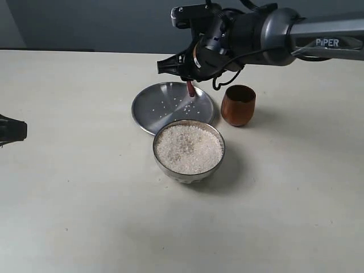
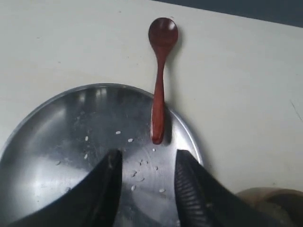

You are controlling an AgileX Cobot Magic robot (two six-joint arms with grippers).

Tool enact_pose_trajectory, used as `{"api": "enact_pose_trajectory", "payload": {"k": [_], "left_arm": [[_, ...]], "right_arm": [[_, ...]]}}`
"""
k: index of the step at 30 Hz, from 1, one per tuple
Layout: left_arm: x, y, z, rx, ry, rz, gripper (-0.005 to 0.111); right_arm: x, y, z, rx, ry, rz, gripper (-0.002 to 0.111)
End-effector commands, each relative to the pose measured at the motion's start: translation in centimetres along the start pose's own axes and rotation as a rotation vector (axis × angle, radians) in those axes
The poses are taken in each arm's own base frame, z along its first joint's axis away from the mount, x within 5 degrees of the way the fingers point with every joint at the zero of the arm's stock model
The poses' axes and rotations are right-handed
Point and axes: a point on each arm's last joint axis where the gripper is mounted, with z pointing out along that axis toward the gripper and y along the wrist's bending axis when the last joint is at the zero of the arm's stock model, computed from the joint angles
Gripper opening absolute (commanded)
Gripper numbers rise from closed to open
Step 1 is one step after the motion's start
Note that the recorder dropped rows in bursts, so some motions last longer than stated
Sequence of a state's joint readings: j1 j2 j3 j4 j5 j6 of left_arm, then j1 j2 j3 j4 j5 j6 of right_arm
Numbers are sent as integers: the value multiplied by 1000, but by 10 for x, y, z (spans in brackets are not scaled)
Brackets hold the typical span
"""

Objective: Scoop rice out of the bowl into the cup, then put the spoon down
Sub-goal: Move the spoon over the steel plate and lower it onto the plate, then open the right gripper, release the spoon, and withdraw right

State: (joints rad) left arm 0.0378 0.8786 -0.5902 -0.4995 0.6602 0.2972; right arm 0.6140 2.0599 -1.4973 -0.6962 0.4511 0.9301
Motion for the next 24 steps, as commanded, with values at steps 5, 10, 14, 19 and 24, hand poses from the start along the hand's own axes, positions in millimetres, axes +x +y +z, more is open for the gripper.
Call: {"api": "enact_pose_trajectory", "payload": {"k": [5,10,14,19,24], "left_arm": [[-2,0,0,-3,-8,1,0],[-2,0,0,-3,-8,1,0],[-2,0,0,-3,-8,1,0],[-2,0,0,-3,-8,1,0],[-2,0,0,-3,-8,1,0]], "right_arm": [[-3,3,-8,-6,4,-16,37],[-8,6,-4,-81,-61,-14,37],[-2,4,4,-58,-27,-10,37],[-16,-21,-41,131,10,-110,7],[-12,-45,-105,154,-55,-153,0]]}}
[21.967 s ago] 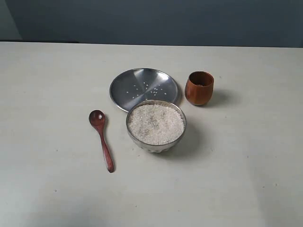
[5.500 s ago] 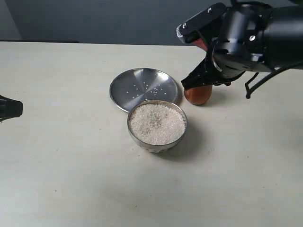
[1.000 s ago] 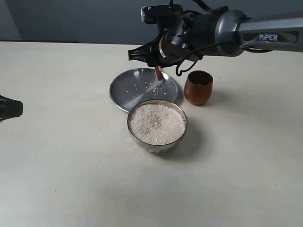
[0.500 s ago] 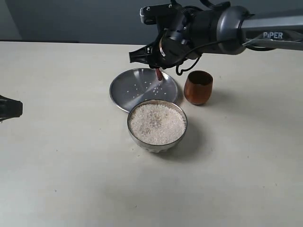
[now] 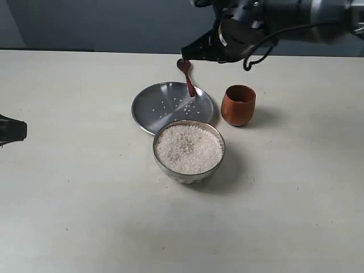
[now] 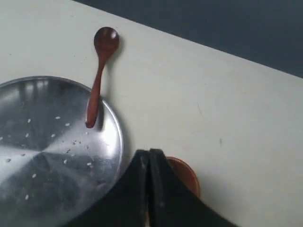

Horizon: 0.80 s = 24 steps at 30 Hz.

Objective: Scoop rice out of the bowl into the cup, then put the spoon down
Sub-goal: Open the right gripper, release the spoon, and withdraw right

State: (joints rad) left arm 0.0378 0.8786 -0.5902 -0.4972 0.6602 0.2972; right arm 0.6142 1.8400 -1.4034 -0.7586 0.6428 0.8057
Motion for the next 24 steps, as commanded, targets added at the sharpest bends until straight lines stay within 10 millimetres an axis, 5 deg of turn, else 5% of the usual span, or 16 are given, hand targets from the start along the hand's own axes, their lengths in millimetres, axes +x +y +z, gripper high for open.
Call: {"api": "enact_pose_trajectory", "payload": {"k": [1,10,24], "left_arm": [[-2,0,0,-2,-8,-1,0],[-2,0,0,-2,-8,-1,0],[-2,0,0,-2,-8,-1,0]], "right_arm": [[13,-24,-43,1,-59,-12,0],[76,-60,-120,-115,-185,70,0],[149,-94,-183,-203,-379,142,0]]}}
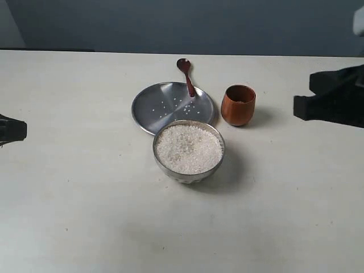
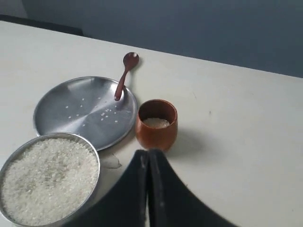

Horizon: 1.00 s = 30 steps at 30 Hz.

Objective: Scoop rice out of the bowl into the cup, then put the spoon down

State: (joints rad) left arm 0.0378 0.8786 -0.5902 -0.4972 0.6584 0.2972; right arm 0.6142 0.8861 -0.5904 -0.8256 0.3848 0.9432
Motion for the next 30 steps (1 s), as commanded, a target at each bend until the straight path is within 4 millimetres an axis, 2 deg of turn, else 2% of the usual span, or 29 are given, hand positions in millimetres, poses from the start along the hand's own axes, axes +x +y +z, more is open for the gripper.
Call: {"api": "enact_pose_trajectory", "payload": {"k": [1,7,15,19,30], "left_arm": [[-2,0,0,-1,-7,-1,0],[-2,0,0,-1,-7,-1,0],[-2,0,0,-1,-7,-1,0],[-2,0,0,-1,-7,-1,0],[-2,0,0,-1,-7,-1,0]], "right_arm": [[10,-9,-23,-4,-69,22,0],[31,-21,-46,10,-120,55,0],[55,-29,-60,-1,-170,69,0],[55,-30,-65,-11,-196,94,0],[58,-27,-65,-46,-154,202,0]]}}
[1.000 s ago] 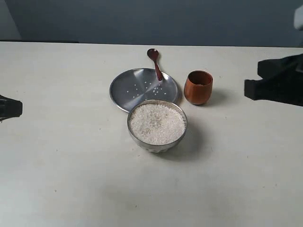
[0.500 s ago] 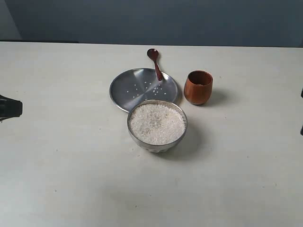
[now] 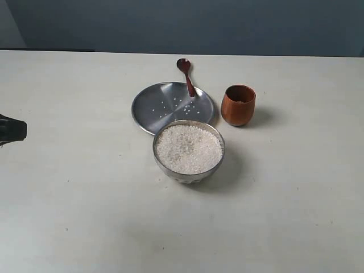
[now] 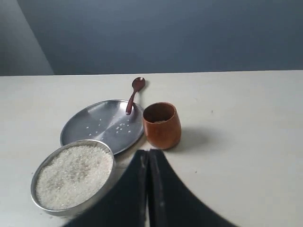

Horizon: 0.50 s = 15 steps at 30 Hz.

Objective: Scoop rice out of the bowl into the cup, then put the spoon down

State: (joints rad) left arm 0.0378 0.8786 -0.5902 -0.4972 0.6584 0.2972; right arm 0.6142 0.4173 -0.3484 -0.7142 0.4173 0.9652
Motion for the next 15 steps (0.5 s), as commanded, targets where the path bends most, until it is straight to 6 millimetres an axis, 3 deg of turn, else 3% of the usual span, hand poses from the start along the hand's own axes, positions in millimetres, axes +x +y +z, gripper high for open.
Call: {"api": "enact_pose_trajectory", "payload": {"k": [1,15], "left_arm": [[-2,0,0,-1,-7,-1,0],[-2,0,0,-1,-7,-1,0]], "right_arm": [[1,-1,-1,3,4,16,0],[1,0,-1,-2,0,16,0]]}}
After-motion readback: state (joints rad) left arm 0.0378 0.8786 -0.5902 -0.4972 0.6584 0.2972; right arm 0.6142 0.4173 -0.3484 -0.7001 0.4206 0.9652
